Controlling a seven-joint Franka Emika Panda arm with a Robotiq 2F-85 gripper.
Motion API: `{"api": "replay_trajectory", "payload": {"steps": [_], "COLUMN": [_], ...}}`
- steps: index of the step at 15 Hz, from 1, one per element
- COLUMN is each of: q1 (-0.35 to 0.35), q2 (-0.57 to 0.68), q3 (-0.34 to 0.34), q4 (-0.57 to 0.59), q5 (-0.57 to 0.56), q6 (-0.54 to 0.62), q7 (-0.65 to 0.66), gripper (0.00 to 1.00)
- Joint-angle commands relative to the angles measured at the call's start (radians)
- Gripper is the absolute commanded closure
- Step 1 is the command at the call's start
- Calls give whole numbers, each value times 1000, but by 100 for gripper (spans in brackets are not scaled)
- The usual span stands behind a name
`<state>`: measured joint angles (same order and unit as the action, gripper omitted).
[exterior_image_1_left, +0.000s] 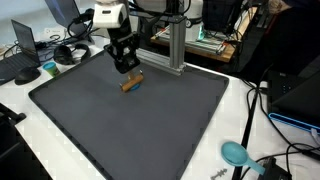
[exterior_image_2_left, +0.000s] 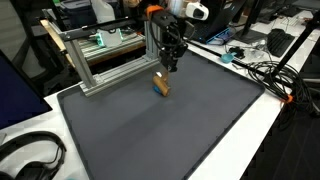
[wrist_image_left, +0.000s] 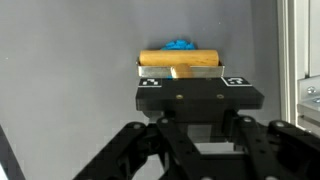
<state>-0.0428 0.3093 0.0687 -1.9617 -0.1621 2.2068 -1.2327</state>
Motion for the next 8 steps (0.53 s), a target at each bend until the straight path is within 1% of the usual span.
{"api": "replay_trajectory", "payload": {"steps": [1,8], "q1": [2,1], "q2": [83,82], "q3": [38,42], "q4": [-48,-50], "q5": [94,95], "q6": [84,84], "q7": [-13,-22], "gripper": [78,78]}}
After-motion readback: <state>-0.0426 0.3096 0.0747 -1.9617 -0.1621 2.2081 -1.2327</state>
